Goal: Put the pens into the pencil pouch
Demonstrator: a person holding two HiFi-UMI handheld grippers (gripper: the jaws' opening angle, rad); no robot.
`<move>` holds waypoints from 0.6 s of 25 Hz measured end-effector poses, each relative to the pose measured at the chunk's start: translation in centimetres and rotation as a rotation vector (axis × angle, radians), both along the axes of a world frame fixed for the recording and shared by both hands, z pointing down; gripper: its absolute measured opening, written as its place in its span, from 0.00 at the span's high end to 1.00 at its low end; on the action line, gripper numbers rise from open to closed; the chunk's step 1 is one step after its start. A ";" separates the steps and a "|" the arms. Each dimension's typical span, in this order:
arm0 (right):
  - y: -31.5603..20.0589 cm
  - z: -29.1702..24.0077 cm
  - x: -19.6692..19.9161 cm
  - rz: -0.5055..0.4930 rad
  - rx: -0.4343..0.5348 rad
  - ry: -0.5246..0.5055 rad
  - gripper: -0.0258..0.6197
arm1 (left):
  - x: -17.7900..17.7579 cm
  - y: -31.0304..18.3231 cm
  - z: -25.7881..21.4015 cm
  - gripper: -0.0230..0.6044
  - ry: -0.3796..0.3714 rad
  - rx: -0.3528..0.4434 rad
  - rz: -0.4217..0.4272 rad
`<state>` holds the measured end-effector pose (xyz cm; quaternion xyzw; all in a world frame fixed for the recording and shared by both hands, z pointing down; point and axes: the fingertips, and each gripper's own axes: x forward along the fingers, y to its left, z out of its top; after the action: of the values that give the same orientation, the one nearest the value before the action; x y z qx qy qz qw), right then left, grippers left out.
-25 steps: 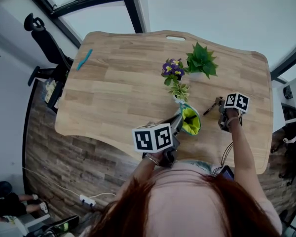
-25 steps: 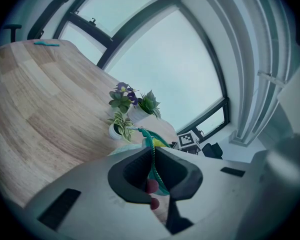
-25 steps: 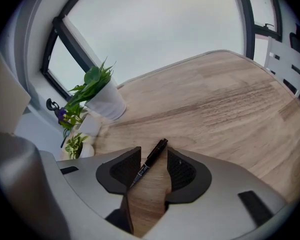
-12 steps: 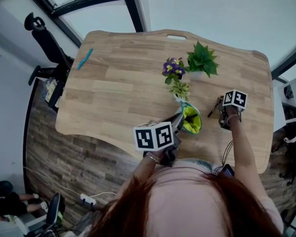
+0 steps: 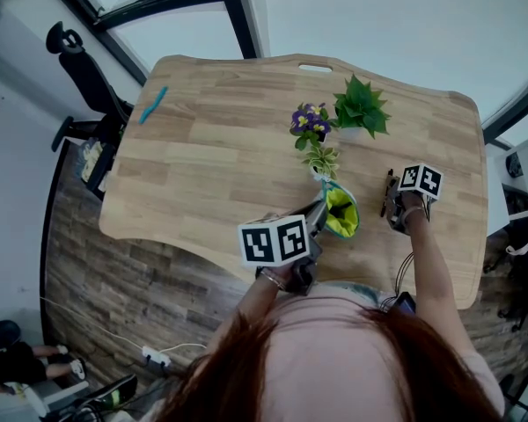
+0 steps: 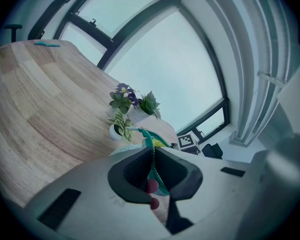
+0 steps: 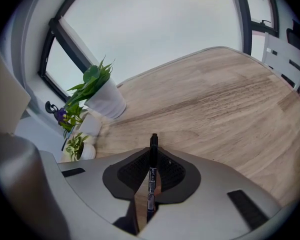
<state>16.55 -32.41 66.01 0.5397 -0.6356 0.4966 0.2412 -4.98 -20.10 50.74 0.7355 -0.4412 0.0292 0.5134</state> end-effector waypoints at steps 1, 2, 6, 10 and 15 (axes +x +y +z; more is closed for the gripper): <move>0.0 -0.3 0.0 0.003 0.011 -0.008 0.90 | 0.0 0.0 0.0 0.94 0.000 0.001 -0.001; 0.0 -0.6 -0.1 0.004 0.022 -0.015 0.90 | 0.0 0.0 0.0 0.94 0.001 0.001 -0.002; -0.1 -1.8 -0.3 0.006 0.062 -0.036 0.90 | -0.1 0.0 0.0 0.94 -0.002 0.004 -0.007; 0.0 -3.2 -0.8 0.006 0.106 -0.064 0.90 | -0.2 0.1 -0.1 0.94 -0.007 0.011 -0.015; 0.0 -5.4 -1.9 0.022 0.166 -0.137 0.90 | -0.3 0.2 -0.1 0.94 -0.009 0.013 -0.022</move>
<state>14.62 -32.37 60.60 0.5297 -0.6836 0.4804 0.1462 -5.29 -19.94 50.64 0.7338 -0.4517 0.0239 0.5068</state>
